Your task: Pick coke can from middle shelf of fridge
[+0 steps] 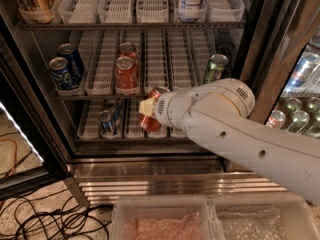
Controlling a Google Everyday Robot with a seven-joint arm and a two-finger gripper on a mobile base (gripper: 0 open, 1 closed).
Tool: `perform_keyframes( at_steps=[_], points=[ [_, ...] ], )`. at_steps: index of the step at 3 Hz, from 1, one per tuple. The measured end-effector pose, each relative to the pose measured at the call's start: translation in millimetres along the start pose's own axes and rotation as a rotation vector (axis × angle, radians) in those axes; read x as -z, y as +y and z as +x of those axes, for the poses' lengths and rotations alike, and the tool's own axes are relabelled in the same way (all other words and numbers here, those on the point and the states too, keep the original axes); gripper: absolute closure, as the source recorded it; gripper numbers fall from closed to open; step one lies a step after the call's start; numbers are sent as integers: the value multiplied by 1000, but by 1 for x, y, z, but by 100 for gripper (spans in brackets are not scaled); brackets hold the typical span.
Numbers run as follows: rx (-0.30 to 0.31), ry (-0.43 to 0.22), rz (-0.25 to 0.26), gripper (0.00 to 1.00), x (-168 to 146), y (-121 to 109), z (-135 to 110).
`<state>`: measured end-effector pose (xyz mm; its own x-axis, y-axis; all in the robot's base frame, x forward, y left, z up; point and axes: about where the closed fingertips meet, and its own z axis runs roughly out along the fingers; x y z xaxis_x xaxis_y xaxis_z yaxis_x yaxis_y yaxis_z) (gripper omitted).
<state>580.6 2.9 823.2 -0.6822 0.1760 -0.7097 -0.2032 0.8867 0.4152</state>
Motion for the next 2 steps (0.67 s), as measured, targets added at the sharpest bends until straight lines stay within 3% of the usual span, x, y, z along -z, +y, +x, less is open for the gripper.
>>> perform_keyframes(
  at_steps=[2],
  points=[
    [-326,133,50,100,26,-32,94]
  ],
)
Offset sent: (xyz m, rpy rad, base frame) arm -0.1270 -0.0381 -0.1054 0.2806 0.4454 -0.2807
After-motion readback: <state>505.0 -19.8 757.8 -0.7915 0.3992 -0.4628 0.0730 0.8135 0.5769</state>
